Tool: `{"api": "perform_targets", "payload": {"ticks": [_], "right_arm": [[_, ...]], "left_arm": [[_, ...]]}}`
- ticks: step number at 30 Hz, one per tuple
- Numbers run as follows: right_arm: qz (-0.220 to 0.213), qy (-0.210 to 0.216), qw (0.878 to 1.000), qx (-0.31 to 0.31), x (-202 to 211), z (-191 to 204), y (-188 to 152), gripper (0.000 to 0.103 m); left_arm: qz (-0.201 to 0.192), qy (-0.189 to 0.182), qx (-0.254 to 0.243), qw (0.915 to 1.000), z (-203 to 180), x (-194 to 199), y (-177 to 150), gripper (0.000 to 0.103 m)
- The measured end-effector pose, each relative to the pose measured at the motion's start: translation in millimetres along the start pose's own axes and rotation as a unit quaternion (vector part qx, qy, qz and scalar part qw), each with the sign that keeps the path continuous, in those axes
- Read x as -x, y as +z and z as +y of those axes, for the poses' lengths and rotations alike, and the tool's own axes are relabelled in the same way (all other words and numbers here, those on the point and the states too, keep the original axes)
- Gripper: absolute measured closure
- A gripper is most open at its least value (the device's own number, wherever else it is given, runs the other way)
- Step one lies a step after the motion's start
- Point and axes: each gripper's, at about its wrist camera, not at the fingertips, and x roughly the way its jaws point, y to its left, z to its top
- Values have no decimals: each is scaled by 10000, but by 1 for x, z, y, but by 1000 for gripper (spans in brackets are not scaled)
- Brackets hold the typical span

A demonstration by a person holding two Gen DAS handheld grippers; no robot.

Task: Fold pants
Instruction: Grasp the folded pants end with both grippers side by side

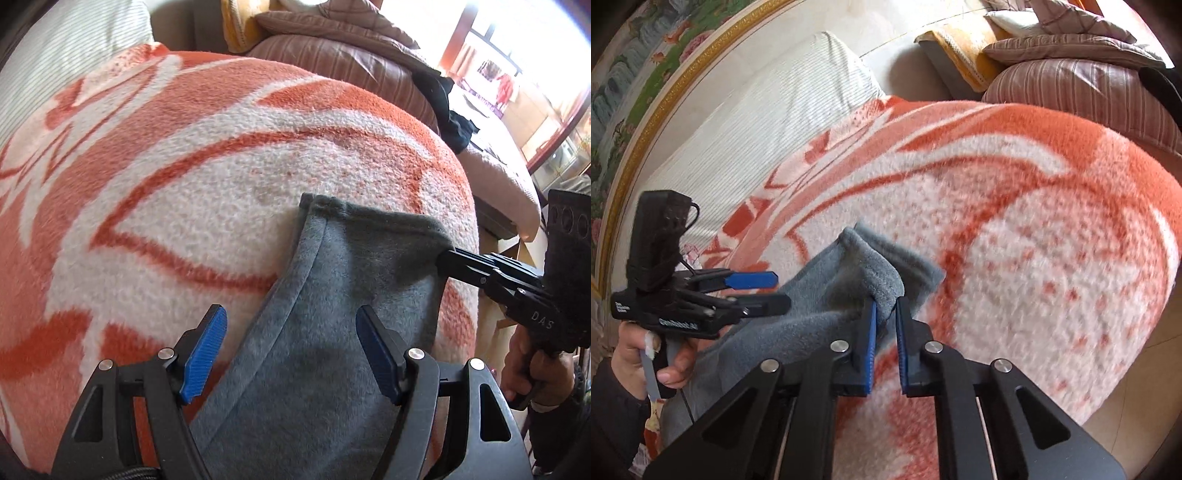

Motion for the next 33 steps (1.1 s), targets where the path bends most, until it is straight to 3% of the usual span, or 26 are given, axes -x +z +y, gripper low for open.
{"api": "perform_targets", "payload": {"ticks": [3,10,12,16,18,19,20,21,23,33], "right_arm": [[160,-89,9996,-210,-11,-10,6,83],[98,16,9991,-411,-13,-21,1,82],[-45,-123,9986,-512,-8,-23,-1,67],[-69,198,9964,-825,-11,-32,-4,59],[-111,310,9958,-856,-14,-34,-2,59],[-101,403,9960,-797,-17,-33,-1,59],[-92,400,9960,-788,-19,-32,1,63],[-82,391,9960,-799,-19,-32,1,79],[-51,582,9941,-913,-19,-33,2,83],[-349,943,9941,-404,26,8,13,85]], "left_arm": [[115,-61,-81,9999,-4,-17,13,30],[52,-176,-292,9994,-16,-39,26,28],[18,-191,-400,9990,-21,-42,30,28],[-73,-273,-557,9980,-27,-46,33,31],[-106,-441,-493,9977,-25,-46,36,41],[-125,-553,-452,9974,-23,-44,37,53],[-134,-670,-365,9970,-21,-42,38,63],[-135,-795,-249,9964,-16,-42,38,69],[-172,-965,-100,9951,-9,-38,38,82],[-739,-1225,-49,9897,-10,18,25,87]]}}
